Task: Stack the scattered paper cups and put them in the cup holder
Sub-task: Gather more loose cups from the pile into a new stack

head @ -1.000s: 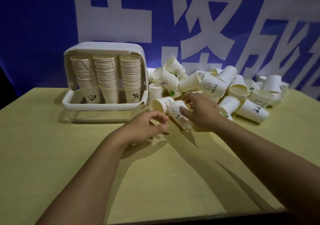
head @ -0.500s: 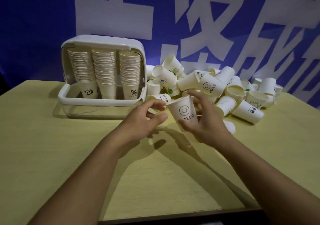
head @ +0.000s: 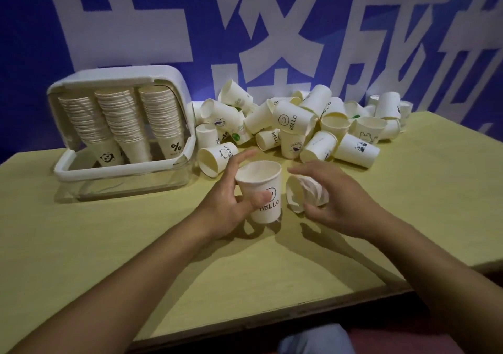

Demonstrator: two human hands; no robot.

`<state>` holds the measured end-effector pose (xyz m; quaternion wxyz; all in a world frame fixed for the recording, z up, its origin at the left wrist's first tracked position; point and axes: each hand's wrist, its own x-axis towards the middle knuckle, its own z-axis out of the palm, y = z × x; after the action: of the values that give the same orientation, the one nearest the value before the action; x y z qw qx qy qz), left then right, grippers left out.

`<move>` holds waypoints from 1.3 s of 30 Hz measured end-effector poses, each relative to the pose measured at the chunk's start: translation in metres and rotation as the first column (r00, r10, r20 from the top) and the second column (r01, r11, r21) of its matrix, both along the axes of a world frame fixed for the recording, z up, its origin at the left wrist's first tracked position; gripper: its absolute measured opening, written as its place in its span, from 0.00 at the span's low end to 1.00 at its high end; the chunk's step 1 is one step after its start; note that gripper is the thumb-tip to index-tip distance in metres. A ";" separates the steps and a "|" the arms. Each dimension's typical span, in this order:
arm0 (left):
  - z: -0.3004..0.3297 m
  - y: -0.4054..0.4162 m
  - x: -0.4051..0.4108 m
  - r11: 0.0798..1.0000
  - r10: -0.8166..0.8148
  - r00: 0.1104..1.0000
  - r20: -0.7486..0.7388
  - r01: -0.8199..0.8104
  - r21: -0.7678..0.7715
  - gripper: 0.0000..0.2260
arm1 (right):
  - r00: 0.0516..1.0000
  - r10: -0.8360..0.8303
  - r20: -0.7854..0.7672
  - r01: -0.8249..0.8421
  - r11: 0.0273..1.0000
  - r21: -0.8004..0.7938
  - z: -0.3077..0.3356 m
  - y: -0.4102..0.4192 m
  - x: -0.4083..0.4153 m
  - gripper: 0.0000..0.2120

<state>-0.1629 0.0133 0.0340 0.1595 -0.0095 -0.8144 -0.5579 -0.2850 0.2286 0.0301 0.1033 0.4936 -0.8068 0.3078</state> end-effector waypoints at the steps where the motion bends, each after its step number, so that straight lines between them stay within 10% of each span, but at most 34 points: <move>1: 0.000 0.000 0.000 1.000 0.000 1.000 0.014 0.000 -0.027 0.31 | 1.000 -0.005 -0.021 0.008 0.989 0.145 -0.001 0.002 -0.009 0.32; 5: -0.003 -0.002 -0.002 0.994 0.008 0.998 0.066 0.000 -0.114 0.34 | 0.992 -0.046 -0.121 0.101 0.861 0.498 -0.007 -0.002 -0.032 0.41; 12: -0.003 0.006 -0.014 0.984 0.017 0.995 0.094 0.000 -0.177 0.39 | 0.963 -0.124 0.238 0.145 0.987 -0.071 0.001 0.010 -0.050 0.36; 18: -0.005 0.041 -0.040 0.983 -0.093 0.994 0.048 0.100 -0.155 0.38 | 0.850 0.030 0.525 0.277 0.823 -0.496 0.026 0.024 -0.031 0.30; 29: -0.012 0.114 -0.102 0.987 -0.140 0.987 -0.081 0.133 -0.092 0.44 | 0.807 0.005 0.591 0.388 0.750 -0.536 0.010 0.049 -0.031 0.27; 39: -0.024 0.140 -0.172 0.985 0.042 0.972 -0.232 -0.001 0.173 0.26 | 0.777 -0.238 0.584 0.544 0.720 -0.431 0.014 0.084 -0.106 0.09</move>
<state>-0.3349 0.1537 0.0098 0.2607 -0.0527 -0.7388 -0.6193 -0.3910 0.3125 0.0446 0.1057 0.1547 -0.7607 0.6215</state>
